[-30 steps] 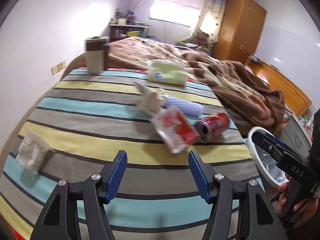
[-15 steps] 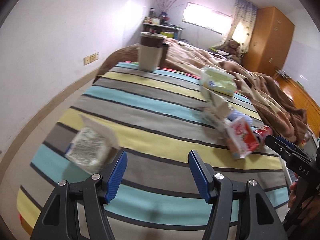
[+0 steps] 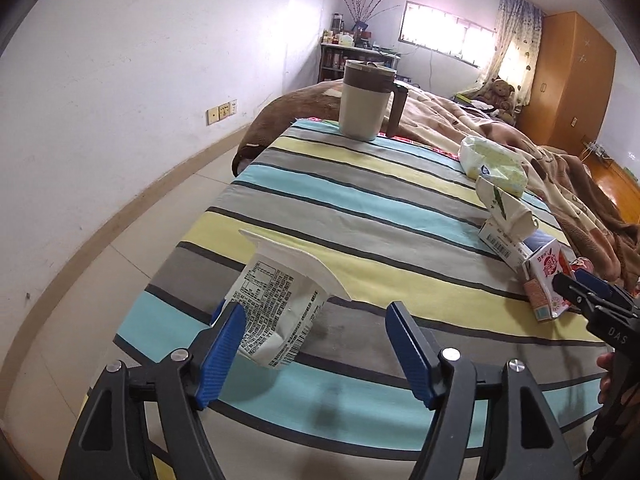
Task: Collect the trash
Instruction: 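Grasp the white yogurt cup with the left tool while the right tool grasps the strawberry milk carton, then carry the yogurt cup and strawberry carton over the white bin with both tools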
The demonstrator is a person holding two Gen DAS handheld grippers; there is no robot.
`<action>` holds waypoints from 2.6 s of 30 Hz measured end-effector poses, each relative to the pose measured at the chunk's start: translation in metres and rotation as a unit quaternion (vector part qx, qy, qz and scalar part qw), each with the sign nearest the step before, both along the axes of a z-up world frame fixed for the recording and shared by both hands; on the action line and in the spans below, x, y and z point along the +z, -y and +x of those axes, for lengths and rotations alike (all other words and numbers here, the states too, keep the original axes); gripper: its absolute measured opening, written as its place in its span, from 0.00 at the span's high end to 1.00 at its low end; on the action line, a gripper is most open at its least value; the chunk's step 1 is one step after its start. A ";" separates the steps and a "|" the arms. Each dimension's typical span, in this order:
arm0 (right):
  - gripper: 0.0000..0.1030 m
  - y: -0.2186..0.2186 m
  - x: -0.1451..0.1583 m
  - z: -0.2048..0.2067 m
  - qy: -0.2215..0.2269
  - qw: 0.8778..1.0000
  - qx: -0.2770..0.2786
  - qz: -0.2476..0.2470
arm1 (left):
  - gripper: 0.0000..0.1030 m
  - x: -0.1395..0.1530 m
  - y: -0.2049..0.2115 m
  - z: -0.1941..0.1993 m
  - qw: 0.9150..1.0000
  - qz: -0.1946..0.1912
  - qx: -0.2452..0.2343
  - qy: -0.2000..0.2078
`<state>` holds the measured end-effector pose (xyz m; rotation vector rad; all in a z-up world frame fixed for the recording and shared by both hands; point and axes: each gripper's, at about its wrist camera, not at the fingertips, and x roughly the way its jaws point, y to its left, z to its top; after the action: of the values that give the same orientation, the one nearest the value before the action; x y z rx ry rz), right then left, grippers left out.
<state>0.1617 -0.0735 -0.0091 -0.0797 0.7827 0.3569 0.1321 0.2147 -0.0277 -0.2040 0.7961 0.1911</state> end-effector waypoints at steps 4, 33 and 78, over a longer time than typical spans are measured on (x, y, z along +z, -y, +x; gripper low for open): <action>0.24 -0.004 -0.002 0.001 -0.004 1.000 0.001 -0.008 | 0.30 0.002 -0.002 -0.002 1.000 0.014 0.000 0.001; 0.37 -0.009 -0.009 0.002 0.002 0.999 -0.015 -0.040 | 0.45 -0.029 -0.006 0.023 0.999 -0.010 -0.008 -0.045; 0.38 0.108 0.030 -0.043 0.056 0.989 -0.109 0.081 | 0.48 0.028 0.158 0.019 0.986 -0.025 -0.161 0.028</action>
<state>0.1191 -0.1813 0.0212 0.1360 0.6411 0.2046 0.1507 0.0563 0.0006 -0.1253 0.7680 -0.1389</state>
